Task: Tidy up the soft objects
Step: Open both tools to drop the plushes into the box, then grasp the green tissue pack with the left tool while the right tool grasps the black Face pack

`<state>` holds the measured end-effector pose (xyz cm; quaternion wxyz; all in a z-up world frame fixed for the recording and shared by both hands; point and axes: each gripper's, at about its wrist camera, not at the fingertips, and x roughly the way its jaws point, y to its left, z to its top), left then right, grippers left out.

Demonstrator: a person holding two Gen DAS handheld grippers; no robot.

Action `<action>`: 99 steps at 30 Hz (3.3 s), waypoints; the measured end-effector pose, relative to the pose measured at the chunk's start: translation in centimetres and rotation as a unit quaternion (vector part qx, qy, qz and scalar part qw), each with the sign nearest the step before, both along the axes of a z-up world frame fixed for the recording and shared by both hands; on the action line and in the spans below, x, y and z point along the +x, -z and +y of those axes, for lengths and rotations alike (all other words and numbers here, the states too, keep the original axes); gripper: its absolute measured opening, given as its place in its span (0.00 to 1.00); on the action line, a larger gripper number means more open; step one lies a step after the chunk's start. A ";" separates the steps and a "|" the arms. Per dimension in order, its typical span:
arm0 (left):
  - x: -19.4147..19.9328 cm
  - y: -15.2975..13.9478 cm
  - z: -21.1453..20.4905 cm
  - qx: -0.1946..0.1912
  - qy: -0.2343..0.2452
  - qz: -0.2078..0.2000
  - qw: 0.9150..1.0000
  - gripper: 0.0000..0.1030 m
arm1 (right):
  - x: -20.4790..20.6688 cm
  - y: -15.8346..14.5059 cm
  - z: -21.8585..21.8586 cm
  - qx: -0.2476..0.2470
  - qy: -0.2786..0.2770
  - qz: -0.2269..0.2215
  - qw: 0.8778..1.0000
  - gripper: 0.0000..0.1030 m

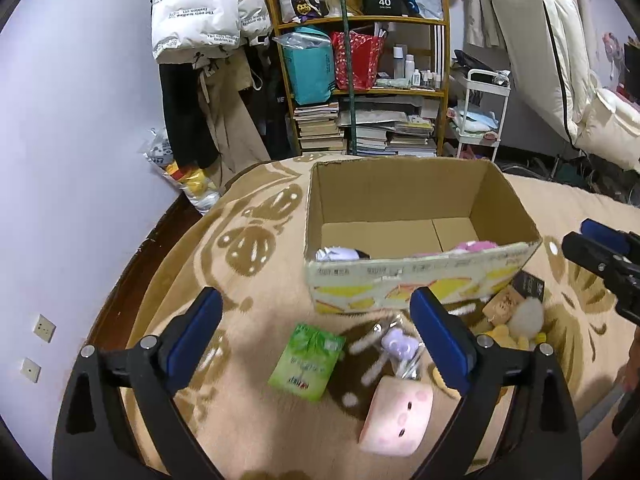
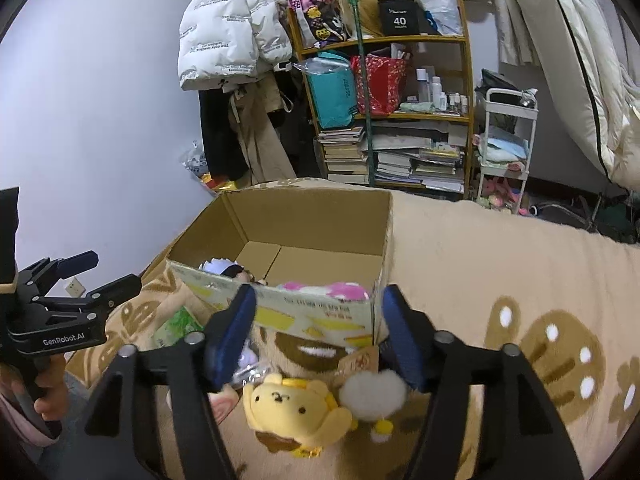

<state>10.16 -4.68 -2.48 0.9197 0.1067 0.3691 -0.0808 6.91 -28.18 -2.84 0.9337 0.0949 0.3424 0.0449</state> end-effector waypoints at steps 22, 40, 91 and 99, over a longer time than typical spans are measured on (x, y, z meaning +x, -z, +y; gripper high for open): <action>-2.2 2.1 1.6 0.018 -0.011 0.037 0.999 0.92 | -3.5 0.8 0.1 -0.005 0.016 0.018 1.000 1.00; 1.7 5.6 2.8 0.002 -0.050 0.099 0.994 0.92 | -0.4 4.8 -4.0 0.026 0.099 0.097 0.990 1.00; 5.9 14.8 2.2 0.057 -0.083 0.221 0.970 0.92 | 4.6 13.2 -6.6 0.054 0.178 0.193 0.963 0.92; 5.8 14.9 2.1 0.049 -0.076 0.220 0.971 0.89 | 4.5 13.3 -6.2 0.053 0.168 0.205 0.963 0.92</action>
